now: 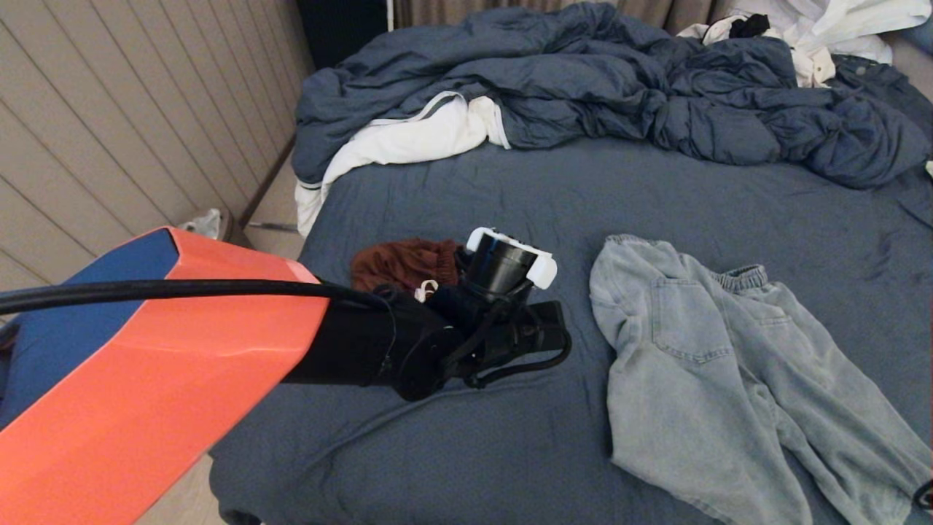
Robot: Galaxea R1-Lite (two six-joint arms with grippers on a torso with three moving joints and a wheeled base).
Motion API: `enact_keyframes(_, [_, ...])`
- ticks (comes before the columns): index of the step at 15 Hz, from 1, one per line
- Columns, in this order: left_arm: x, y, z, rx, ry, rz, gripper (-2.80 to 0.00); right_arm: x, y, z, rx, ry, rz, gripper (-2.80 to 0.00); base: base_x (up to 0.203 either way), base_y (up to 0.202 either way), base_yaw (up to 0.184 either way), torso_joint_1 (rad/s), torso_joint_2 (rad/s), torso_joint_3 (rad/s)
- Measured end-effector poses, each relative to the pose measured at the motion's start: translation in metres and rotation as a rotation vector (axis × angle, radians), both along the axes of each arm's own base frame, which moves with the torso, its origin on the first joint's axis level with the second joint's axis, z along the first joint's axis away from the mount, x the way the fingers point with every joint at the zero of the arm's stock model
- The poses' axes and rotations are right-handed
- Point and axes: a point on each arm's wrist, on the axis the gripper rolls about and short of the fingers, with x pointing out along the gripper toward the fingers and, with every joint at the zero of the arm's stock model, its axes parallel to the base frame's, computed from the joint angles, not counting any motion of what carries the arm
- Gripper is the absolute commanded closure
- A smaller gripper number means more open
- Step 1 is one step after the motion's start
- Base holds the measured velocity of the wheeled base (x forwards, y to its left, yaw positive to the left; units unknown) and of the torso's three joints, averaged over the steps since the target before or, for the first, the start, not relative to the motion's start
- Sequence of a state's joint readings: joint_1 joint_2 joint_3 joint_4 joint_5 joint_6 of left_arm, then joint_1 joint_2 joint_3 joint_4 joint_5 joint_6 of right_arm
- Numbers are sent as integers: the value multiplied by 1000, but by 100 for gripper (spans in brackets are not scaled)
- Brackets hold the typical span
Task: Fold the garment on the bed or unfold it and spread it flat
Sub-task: Unford the blue shorts
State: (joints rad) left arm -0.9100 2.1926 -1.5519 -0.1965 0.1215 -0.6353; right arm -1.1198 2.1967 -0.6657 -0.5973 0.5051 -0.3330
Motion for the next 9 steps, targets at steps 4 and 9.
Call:
enact_keyframes(4, [2,10,16,-24,-19,18,0,9,-8,58,46,-100,4,0,0,0,0,0,0,0])
enact_keyframes(9, [16,57,54,-13,-43,114,0,49,9,144,144,-176,41,0,0,0,0,0,0,0])
